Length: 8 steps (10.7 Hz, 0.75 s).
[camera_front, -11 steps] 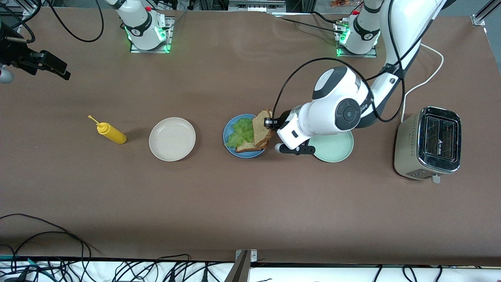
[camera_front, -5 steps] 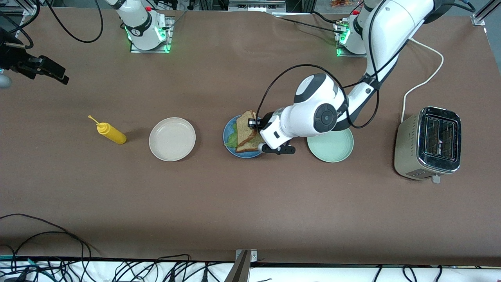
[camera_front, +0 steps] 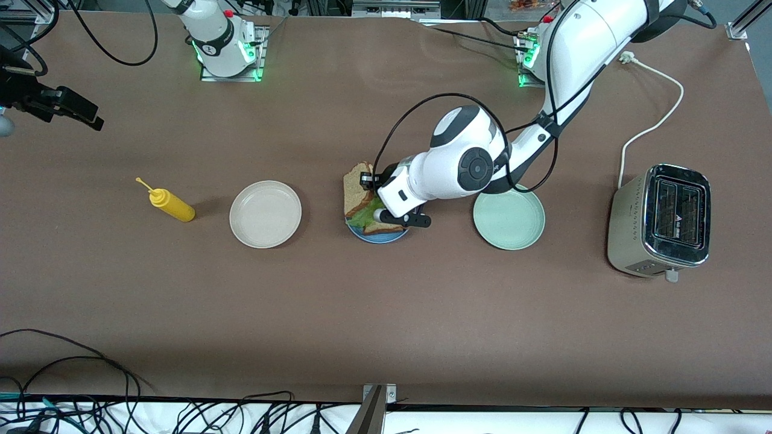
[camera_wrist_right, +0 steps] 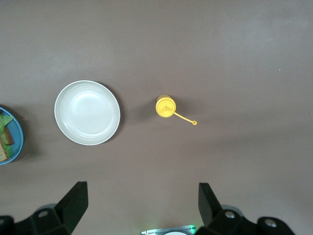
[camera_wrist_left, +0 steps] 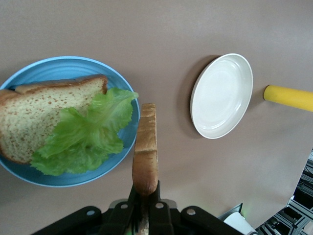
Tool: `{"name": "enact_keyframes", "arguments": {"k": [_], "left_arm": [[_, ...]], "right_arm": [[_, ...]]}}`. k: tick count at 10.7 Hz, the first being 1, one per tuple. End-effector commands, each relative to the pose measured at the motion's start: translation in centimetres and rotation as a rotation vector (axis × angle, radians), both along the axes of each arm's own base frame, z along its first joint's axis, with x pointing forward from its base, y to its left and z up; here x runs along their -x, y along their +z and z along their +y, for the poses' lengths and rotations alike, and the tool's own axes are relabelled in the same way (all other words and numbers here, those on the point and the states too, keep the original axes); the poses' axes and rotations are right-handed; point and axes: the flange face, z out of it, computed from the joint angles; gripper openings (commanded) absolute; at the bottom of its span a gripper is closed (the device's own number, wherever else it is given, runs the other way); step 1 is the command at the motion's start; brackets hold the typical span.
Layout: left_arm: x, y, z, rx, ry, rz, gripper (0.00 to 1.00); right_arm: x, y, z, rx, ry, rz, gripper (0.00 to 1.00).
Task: Make sandwich in blue plate with both arms
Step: 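Lower the bread slice onto the lettuce with the left gripper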
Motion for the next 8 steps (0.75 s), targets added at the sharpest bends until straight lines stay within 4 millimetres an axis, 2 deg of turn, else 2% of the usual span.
{"name": "enact_keyframes", "arguments": {"k": [1, 4, 6, 7, 8], "left_arm": [[-0.4, -2.9, 0.2, -0.034, -0.044, -0.035, 0.0], [-0.9, -3.8, 1.0, -0.04, -0.081, -0.063, 0.0], [-1.9, -4.7, 2.5, -0.051, -0.11, -0.085, 0.0], [-2.3, -5.3, 3.2, -0.063, -0.128, -0.099, 0.06], [-2.4, -6.0, 3.8, -0.087, -0.166, -0.118, 0.17]], "right_arm": [[0.1, 0.0, -0.5, 0.004, 0.003, 0.001, 1.0], [-0.2, -0.4, -0.9, 0.006, -0.01, 0.007, 1.0], [-0.2, -0.5, -0.9, 0.006, -0.013, 0.011, 1.0], [-0.2, -0.5, -0.9, 0.006, -0.013, 0.009, 1.0], [-0.2, -0.5, -0.9, 0.006, -0.013, 0.009, 1.0]]}}
